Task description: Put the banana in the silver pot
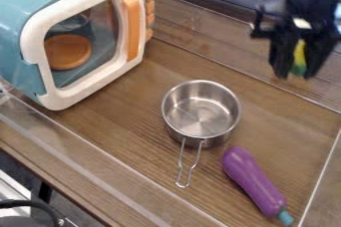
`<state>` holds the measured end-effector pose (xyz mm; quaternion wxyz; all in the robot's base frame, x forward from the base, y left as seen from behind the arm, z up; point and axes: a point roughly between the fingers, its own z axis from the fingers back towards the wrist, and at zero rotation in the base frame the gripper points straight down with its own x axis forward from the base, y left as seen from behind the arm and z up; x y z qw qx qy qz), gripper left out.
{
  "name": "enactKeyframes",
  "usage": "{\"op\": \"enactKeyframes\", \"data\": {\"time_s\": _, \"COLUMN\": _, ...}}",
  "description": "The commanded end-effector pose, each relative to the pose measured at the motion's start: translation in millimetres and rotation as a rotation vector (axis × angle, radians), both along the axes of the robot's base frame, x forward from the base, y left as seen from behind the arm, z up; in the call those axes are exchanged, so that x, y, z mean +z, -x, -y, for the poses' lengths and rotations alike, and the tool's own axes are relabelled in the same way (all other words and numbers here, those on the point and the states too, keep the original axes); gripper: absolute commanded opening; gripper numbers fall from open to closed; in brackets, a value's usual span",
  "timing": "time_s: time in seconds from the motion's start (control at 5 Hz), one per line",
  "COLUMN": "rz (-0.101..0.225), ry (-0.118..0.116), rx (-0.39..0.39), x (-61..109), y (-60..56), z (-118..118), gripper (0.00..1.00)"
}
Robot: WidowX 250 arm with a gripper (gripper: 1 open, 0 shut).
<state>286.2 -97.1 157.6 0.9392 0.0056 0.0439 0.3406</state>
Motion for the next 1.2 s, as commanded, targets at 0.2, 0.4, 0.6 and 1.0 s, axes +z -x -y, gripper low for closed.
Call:
{"op": "enactKeyframes", "data": {"time_s": 0.2, "rz": 0.066, "ry": -0.005, "rx": 0.175, "x": 28.3, "y": 23.7, "z": -32.3, "gripper": 0.00}}
{"op": "enactKeyframes", "data": {"time_s": 0.4, "rz": 0.051, "ry": -0.027, "rx": 0.201, "x": 23.6, "y": 47.0, "z": -46.1, "gripper": 0.00}}
{"op": "enactKeyframes", "data": {"time_s": 0.6, "rz": 0.039, "ry": -0.043, "rx": 0.230, "x": 13.6, "y": 61.9, "z": -54.3, "gripper": 0.00}}
{"op": "enactKeyframes", "data": {"time_s": 1.0, "rz": 0.009, "ry": -0.072, "rx": 0.191, "x": 16.0, "y": 63.8, "z": -72.7, "gripper": 0.00}}
